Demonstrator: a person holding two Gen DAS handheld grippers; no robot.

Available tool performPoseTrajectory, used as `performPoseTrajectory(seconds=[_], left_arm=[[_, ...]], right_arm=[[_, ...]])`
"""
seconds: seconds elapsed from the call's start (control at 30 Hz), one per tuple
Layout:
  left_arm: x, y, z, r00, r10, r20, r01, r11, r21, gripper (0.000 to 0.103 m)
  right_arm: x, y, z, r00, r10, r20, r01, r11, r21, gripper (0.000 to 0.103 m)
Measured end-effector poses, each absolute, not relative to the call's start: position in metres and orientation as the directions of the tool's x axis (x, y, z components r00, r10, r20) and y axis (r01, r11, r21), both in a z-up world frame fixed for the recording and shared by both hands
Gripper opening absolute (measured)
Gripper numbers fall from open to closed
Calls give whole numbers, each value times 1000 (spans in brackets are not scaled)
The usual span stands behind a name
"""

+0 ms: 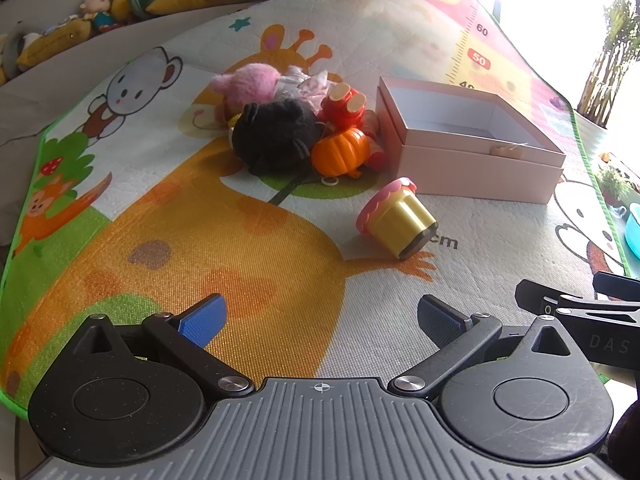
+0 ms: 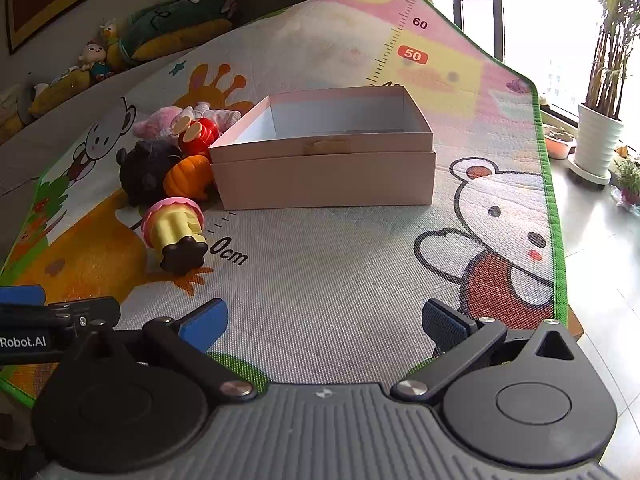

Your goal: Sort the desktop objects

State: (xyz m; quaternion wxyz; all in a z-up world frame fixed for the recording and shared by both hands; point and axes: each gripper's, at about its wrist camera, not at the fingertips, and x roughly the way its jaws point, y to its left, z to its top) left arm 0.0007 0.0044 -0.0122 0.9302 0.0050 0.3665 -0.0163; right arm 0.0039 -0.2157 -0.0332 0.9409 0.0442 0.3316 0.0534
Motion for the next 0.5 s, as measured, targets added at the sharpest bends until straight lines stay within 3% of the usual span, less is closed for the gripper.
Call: performPoseTrajectory(seconds=[0.5], left_arm=[[4, 4, -12, 731, -34, -682, 48, 999, 1, 103]], right_arm=[[7, -217, -34, 768, 136, -626, -72, 989, 127, 103]])
